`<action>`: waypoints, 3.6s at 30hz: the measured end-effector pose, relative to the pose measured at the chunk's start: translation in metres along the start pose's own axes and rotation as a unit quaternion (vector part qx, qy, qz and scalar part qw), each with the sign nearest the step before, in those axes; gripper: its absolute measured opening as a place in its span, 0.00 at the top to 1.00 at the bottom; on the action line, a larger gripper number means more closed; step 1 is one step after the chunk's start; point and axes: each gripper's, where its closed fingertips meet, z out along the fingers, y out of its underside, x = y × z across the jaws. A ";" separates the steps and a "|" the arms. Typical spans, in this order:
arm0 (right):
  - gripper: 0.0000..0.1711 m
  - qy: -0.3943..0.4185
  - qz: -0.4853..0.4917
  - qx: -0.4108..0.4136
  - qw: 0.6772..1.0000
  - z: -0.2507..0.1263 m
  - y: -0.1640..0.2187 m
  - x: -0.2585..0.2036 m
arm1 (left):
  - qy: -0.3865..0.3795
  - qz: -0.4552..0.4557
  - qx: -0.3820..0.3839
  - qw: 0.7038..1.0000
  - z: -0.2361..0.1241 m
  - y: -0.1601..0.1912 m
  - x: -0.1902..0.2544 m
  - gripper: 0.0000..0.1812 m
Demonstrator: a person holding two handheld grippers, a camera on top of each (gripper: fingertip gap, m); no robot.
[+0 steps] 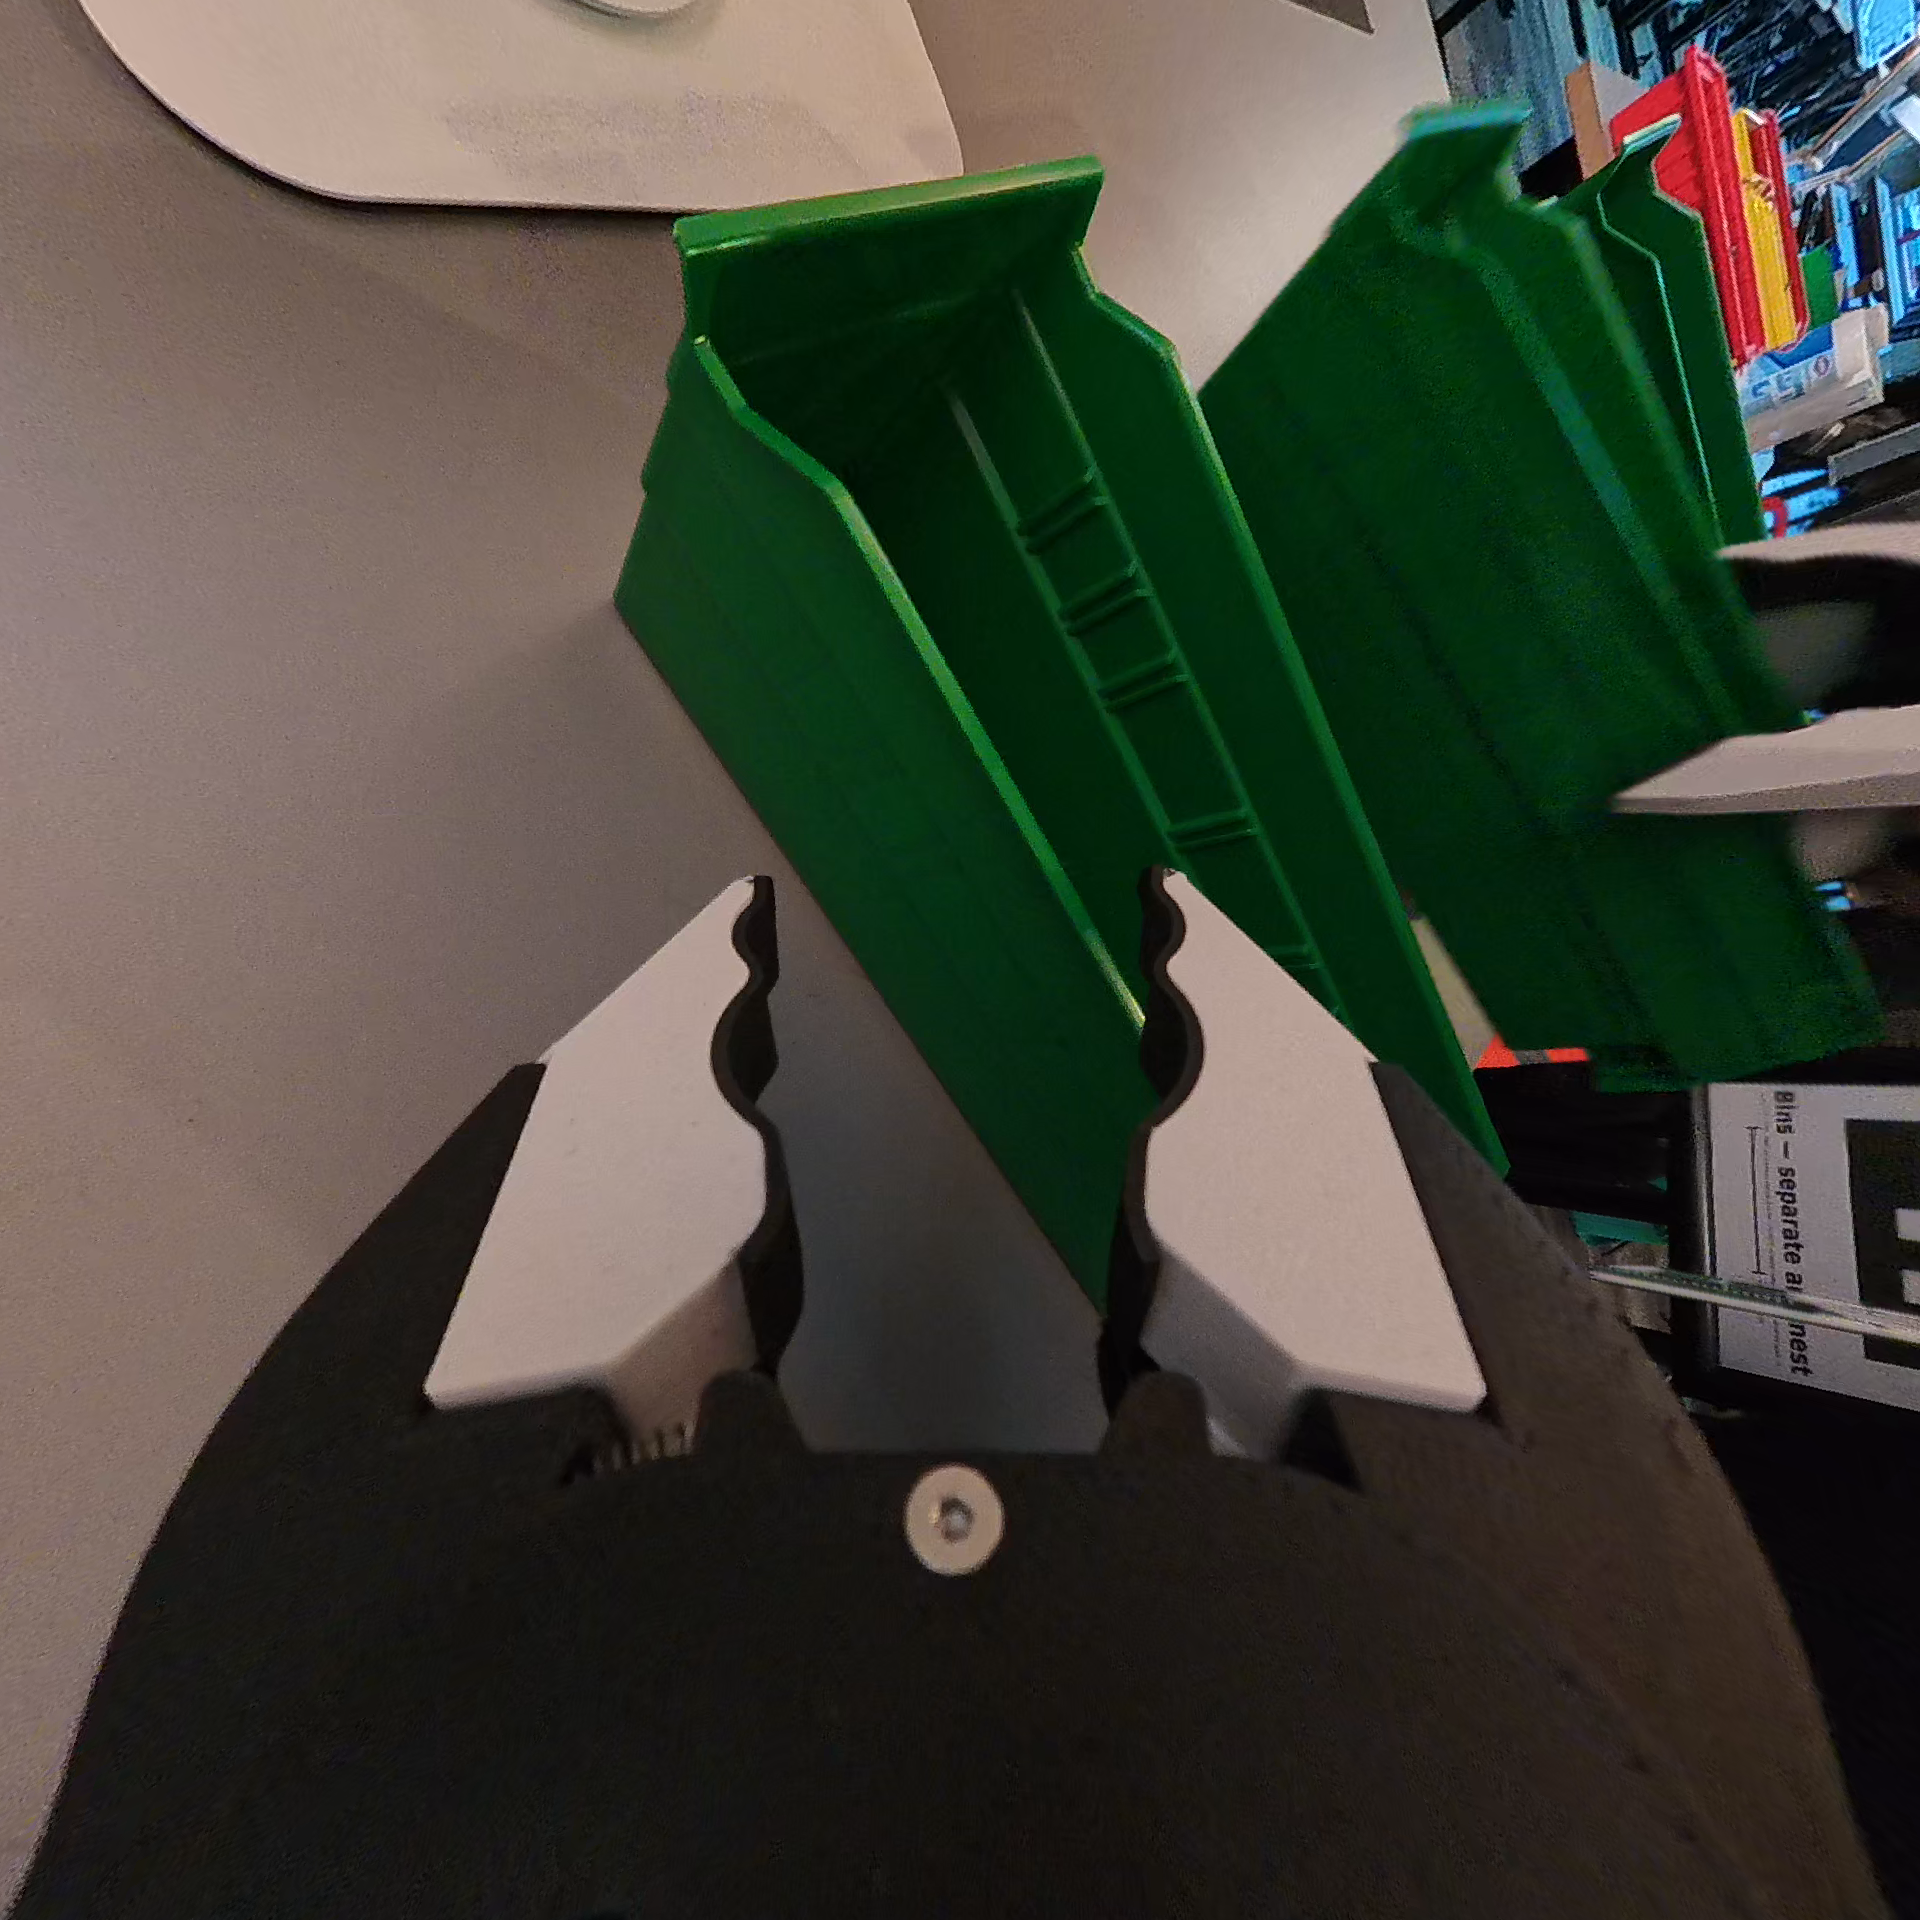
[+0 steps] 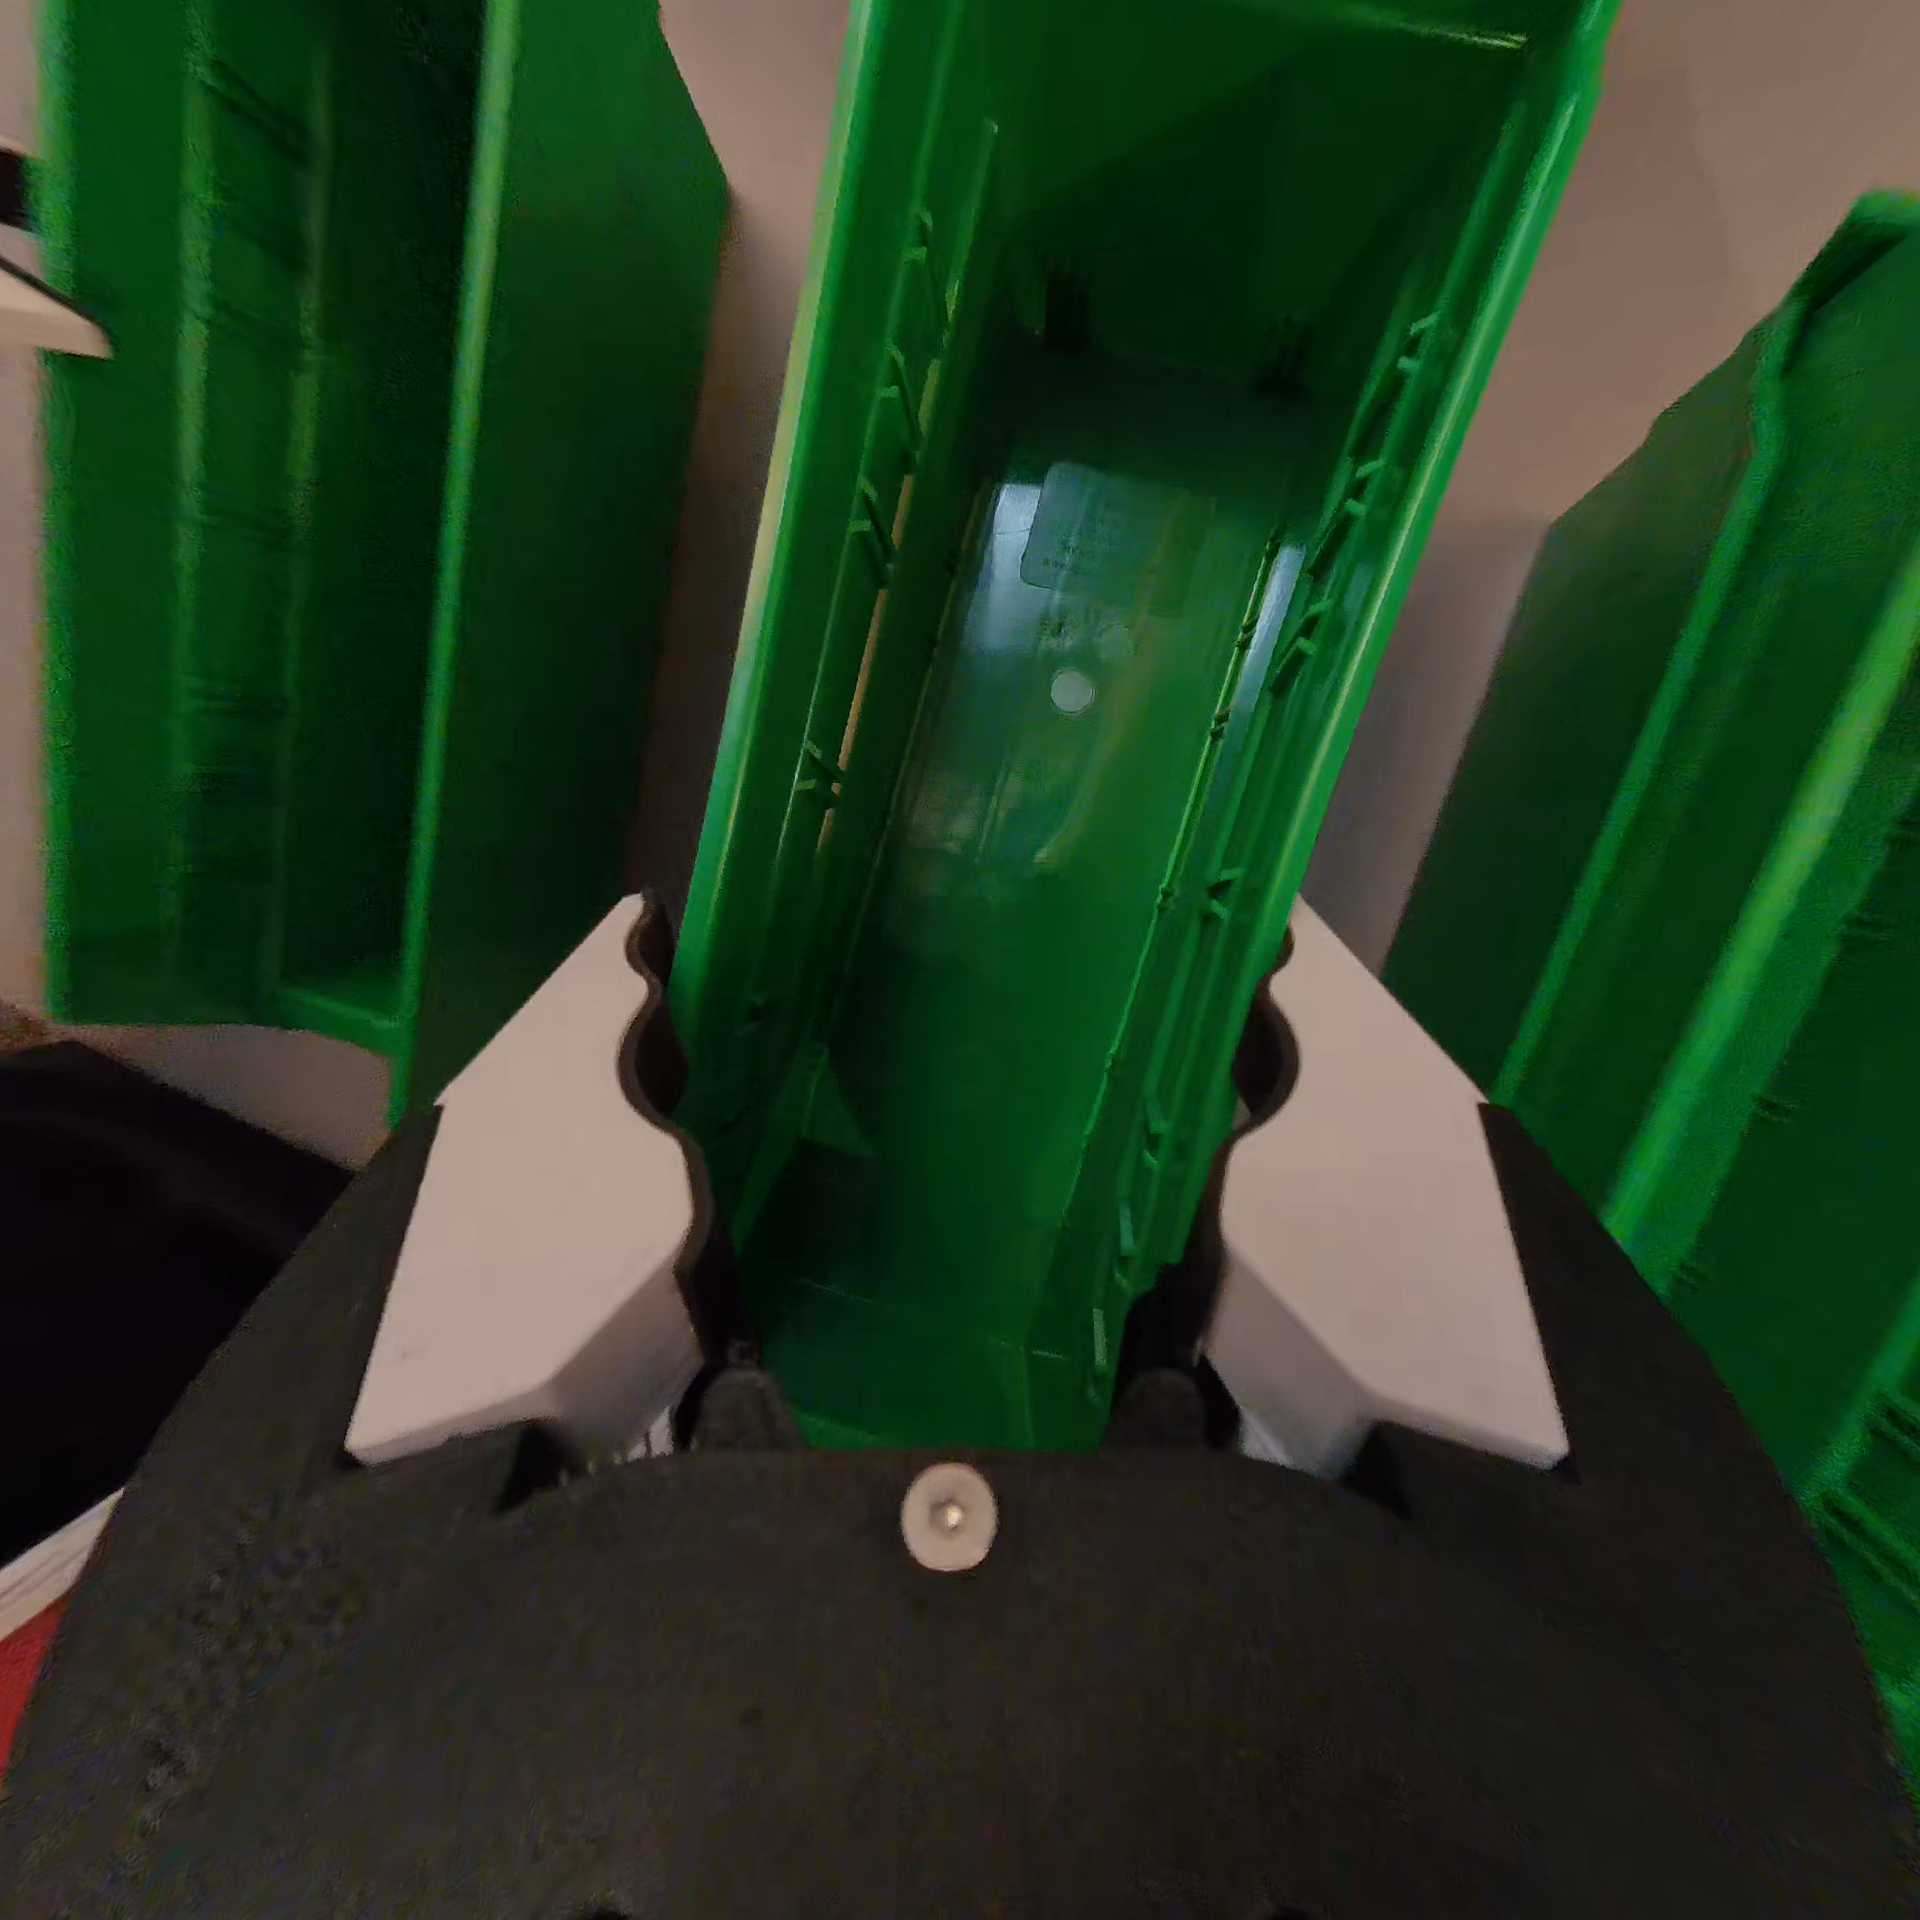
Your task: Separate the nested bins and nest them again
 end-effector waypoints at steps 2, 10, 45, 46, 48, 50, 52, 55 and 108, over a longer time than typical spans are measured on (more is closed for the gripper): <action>0.36 -0.020 0.006 0.029 0.999 -0.034 -0.016 -0.001 | 0.001 -0.001 0.000 1.000 0.000 0.000 0.000 0.62; 0.36 0.027 0.025 0.093 0.995 -0.176 -0.032 0.075 | 0.006 -0.002 -0.001 1.000 0.002 0.000 0.002 0.62; 0.30 0.033 0.010 -0.009 0.999 -0.063 0.051 0.132 | 0.019 0.000 -0.008 1.000 0.007 0.009 0.011 0.62; 0.33 0.029 0.017 0.002 0.999 -0.064 0.048 0.131 | 0.020 0.001 -0.007 1.000 0.007 0.009 0.012 0.62; 0.35 0.027 0.024 0.021 0.999 -0.069 0.044 0.130 | 0.020 0.003 -0.007 1.000 0.007 0.009 0.013 0.62; 0.36 0.035 0.019 0.045 0.998 -0.078 0.036 0.129 | 0.018 0.004 -0.006 1.000 0.005 0.009 0.013 0.62; 0.36 0.044 0.016 0.077 0.996 -0.088 0.027 0.129 | 0.018 0.000 -0.007 1.000 0.005 0.011 0.012 0.62; 0.35 0.049 0.024 0.078 0.995 -0.091 0.028 0.130 | 0.017 -0.002 -0.007 1.000 0.004 0.012 0.011 0.62; 0.31 -0.107 -0.018 0.008 0.994 0.002 -0.010 -0.065 | 0.214 -0.218 -0.029 0.952 0.023 0.045 0.085 0.64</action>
